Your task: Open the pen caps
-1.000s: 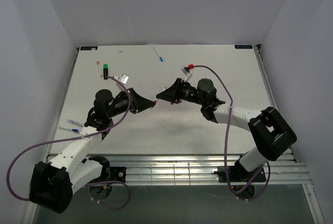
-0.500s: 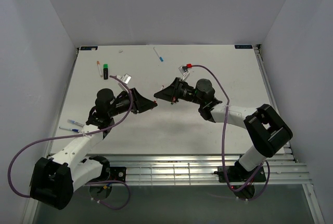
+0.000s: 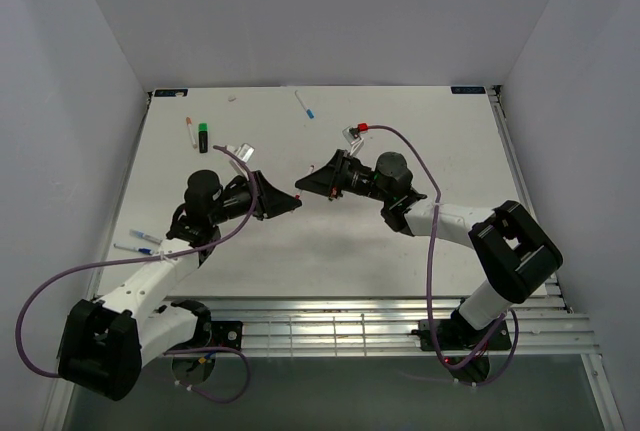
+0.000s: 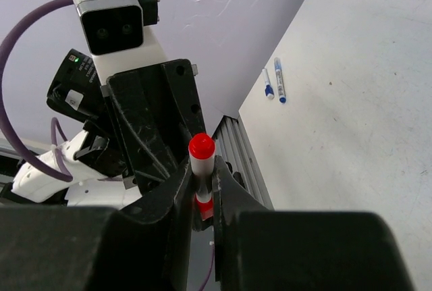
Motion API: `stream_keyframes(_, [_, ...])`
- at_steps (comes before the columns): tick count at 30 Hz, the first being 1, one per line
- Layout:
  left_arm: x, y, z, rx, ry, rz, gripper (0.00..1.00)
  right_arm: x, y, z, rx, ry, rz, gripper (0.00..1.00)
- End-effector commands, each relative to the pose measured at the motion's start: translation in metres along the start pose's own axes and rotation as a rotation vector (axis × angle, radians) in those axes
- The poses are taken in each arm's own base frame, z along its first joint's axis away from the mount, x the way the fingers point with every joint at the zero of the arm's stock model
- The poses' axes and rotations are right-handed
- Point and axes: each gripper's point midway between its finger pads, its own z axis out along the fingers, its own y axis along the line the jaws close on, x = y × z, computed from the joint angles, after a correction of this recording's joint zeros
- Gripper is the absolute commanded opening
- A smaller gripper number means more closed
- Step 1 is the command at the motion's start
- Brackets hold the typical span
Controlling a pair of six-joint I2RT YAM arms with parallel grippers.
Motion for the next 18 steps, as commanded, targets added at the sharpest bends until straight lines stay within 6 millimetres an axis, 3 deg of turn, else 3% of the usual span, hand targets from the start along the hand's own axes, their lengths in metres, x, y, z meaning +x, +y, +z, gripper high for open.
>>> stream_keyframes(1, [0.004,-0.007,-0.001,0.037,0.029,0.016,0.28,-0.016,0.025,0.002,-0.057,-0.046,-0.073,0.08])
stream_keyframes(6, [0.012,-0.004,0.0,0.041,0.059,-0.007,0.11,-0.016,0.025,0.002,-0.061,-0.046,-0.074,0.08])
stream_keyframes(8, [0.014,-0.005,-0.001,0.046,0.068,-0.014,0.0,-0.016,0.028,0.001,-0.068,-0.048,-0.081,0.08])
stream_keyframes(10, [0.015,-0.009,-0.002,0.063,0.08,-0.017,0.0,-0.015,0.027,-0.001,-0.068,-0.04,-0.088,0.08])
stream_keyframes(14, [0.023,-0.035,-0.009,0.185,0.172,0.003,0.0,-0.018,0.041,-0.014,-0.15,-0.045,-0.166,0.08])
stream_keyframes(15, [0.02,-0.047,-0.012,0.24,0.168,0.045,0.0,-0.021,0.058,-0.021,-0.234,-0.058,-0.229,0.08])
stream_keyframes(17, [0.027,-0.068,-0.024,0.331,0.207,0.032,0.0,-0.021,0.069,-0.033,-0.315,-0.067,-0.269,0.08])
stream_keyframes(18, [0.022,-0.081,-0.028,0.394,0.182,0.097,0.0,-0.018,0.087,-0.041,-0.399,-0.066,-0.303,0.08])
